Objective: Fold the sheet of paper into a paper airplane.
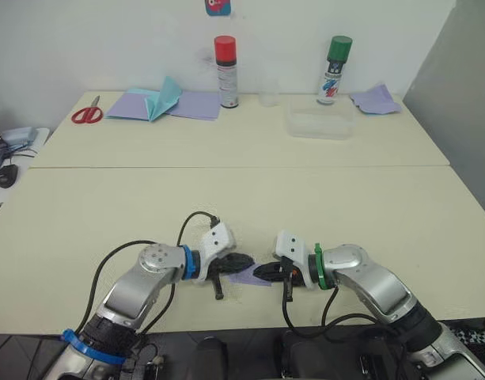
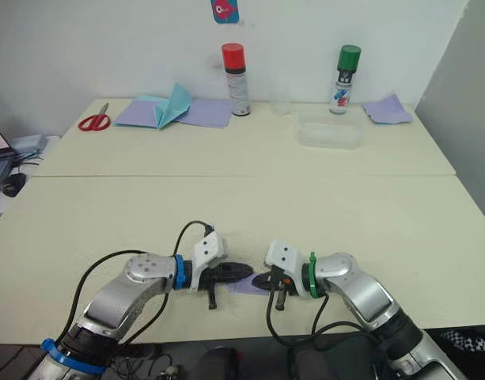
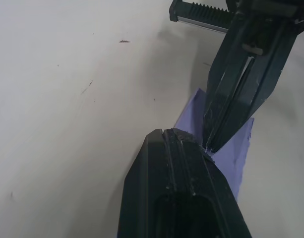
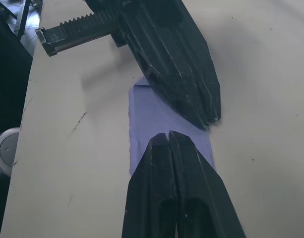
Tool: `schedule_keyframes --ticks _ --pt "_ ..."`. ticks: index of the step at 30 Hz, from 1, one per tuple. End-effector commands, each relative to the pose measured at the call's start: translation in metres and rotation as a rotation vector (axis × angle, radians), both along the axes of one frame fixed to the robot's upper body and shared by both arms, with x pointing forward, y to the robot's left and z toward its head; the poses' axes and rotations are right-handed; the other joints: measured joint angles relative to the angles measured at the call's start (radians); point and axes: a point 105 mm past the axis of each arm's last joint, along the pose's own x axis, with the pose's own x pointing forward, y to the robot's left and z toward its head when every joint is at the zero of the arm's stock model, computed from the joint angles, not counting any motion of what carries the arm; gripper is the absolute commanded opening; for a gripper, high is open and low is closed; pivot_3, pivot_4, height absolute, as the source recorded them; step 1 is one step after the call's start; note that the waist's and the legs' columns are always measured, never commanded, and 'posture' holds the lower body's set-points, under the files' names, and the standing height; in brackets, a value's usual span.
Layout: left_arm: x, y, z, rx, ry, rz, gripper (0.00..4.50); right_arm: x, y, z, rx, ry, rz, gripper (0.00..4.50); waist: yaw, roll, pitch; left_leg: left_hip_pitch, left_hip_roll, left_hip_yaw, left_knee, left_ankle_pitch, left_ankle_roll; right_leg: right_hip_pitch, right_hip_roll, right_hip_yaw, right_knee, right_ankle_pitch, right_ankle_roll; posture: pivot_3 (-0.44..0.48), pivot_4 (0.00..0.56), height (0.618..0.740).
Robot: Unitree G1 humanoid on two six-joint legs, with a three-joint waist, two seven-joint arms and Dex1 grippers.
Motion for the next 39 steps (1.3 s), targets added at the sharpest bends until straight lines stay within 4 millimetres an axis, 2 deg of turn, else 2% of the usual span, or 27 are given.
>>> schedule_keyframes --ticks 1,4,15,21,23,25,28,32,35,39 --pt "0.001 0.017 -0.010 0.070 -0.012 0.024 0.00 0.005 -0.010 -0.013 -0.068 0.024 -0.044 0.05 0.000 0.000 0.000 0.000 0.000 0.000 0.000 0.000 0.000 0.000 0.000 0.000 0.000 0.000 0.000 0.000 0.150 0.740" --pt "0.011 0.031 -0.012 0.085 -0.026 0.097 0.00 0.005 -0.009 -0.013 -0.068 0.026 -0.040 0.05 0.000 0.000 0.000 0.000 0.000 0.000 0.000 0.000 0.000 0.000 -0.001 0.000 0.000 0.000 0.000 0.000 0.150 0.740" --pt "0.007 0.074 -0.019 0.122 0.014 0.203 0.00 0.007 -0.007 -0.014 -0.070 0.024 -0.033 0.05 -0.001 0.001 -0.001 0.002 0.001 0.001 0.000 0.000 0.000 0.001 -0.001 0.000 0.000 -0.003 -0.005 0.000 0.150 0.740" --pt "0.010 0.085 -0.009 0.107 0.001 0.252 0.00 0.007 -0.008 -0.015 -0.071 0.023 -0.032 0.05 -0.003 0.001 -0.001 0.002 0.001 0.002 0.000 0.000 0.000 0.000 -0.002 0.000 0.000 -0.003 -0.005 0.000 0.150 0.740" --pt "0.017 0.085 0.005 0.079 -0.044 0.255 0.00 0.008 -0.008 -0.015 -0.072 0.021 -0.032 0.05 -0.003 0.001 -0.001 0.002 0.001 0.002 0.000 0.000 0.000 0.000 -0.002 0.000 0.000 -0.003 -0.005 0.000 0.150 0.740" --pt "0.022 0.074 0.026 0.016 -0.102 0.227 0.00 0.007 -0.007 -0.015 -0.071 0.020 -0.030 0.05 -0.002 0.000 0.000 0.002 0.001 0.001 0.000 0.000 0.000 0.000 -0.002 0.000 0.000 -0.003 -0.005 0.000 0.150 0.740" --pt "0.019 0.060 0.047 -0.014 -0.166 0.134 0.00 0.007 -0.007 -0.014 -0.069 0.017 -0.026 0.05 0.000 0.000 0.000 0.001 0.001 0.001 0.000 0.000 0.000 0.000 -0.002 -0.001 0.000 -0.003 -0.005 0.000 0.150 0.740" --pt "0.015 0.055 0.053 0.014 -0.208 0.068 0.00 0.011 -0.004 -0.009 -0.046 0.003 -0.028 0.05 -0.001 -0.001 0.000 0.000 0.001 0.003 0.000 0.000 0.000 -0.001 -0.002 0.000 0.000 -0.002 -0.003 0.000 0.150 0.740" --pt "0.013 0.057 0.047 0.035 -0.212 0.056 0.00 0.013 -0.002 -0.002 -0.022 -0.018 -0.020 0.05 -0.001 -0.001 0.001 0.000 0.001 0.003 -0.001 0.000 0.000 -0.001 -0.002 0.000 0.000 -0.001 -0.001 0.000 0.150 0.740" --pt "0.012 0.059 0.044 0.032 -0.238 0.055 0.00 0.016 0.003 0.017 0.052 -0.110 0.002 0.05 0.000 -0.001 0.003 -0.001 0.001 0.002 -0.002 0.000 0.000 -0.002 -0.002 0.000 0.000 -0.001 -0.002 0.000 0.150 0.740"
